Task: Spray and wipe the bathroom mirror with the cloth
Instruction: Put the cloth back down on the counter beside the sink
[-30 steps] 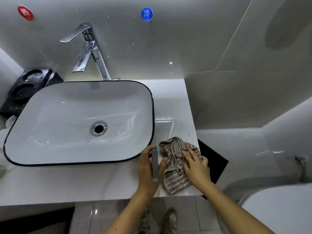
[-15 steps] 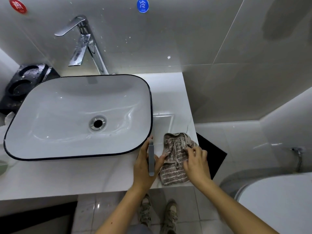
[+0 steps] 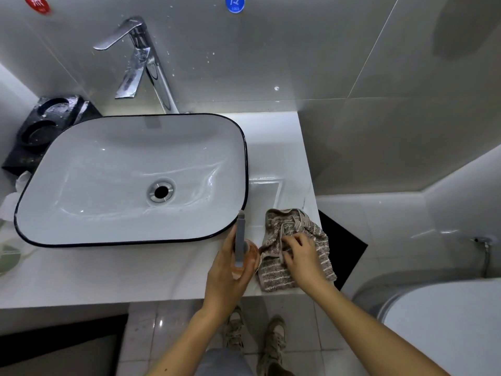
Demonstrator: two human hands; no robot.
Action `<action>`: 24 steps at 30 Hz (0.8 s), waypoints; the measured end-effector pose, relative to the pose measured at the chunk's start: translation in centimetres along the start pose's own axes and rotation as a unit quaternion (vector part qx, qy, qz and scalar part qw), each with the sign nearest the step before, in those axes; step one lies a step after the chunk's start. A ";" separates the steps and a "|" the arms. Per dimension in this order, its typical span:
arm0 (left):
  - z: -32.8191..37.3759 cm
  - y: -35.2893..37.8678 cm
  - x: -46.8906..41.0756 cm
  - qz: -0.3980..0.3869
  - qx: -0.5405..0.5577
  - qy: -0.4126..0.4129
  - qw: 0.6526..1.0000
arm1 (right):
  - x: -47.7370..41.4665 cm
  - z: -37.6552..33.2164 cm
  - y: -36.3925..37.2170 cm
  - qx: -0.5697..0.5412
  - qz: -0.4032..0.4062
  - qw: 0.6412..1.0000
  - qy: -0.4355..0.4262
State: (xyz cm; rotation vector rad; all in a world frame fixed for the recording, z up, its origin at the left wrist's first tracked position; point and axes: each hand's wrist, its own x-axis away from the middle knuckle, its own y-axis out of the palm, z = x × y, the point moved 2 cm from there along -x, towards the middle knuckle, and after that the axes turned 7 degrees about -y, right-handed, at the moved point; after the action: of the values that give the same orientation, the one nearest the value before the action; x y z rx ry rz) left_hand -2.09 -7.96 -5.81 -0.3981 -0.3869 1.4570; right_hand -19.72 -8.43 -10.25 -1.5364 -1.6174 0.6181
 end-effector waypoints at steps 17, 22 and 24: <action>1.3 8.0 1.8 -0.225 -0.177 0.010 0.958 | -0.8 2.4 -2.4 -0.067 -0.002 0.998 -0.021; 0.6 11.1 -2.2 -0.249 -0.340 -0.027 0.906 | -1.7 4.4 -3.4 0.000 -0.037 0.999 0.010; 0.5 11.3 -3.2 -0.248 -0.341 -0.050 0.905 | -1.9 5.0 -3.5 0.062 -0.051 0.997 0.007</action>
State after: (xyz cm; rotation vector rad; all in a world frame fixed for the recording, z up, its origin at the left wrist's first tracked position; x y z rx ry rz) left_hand -12.40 -10.37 -10.93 -0.7215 -1.0151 0.8080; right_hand -25.98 -9.93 -10.66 -1.3567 -1.6046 0.6375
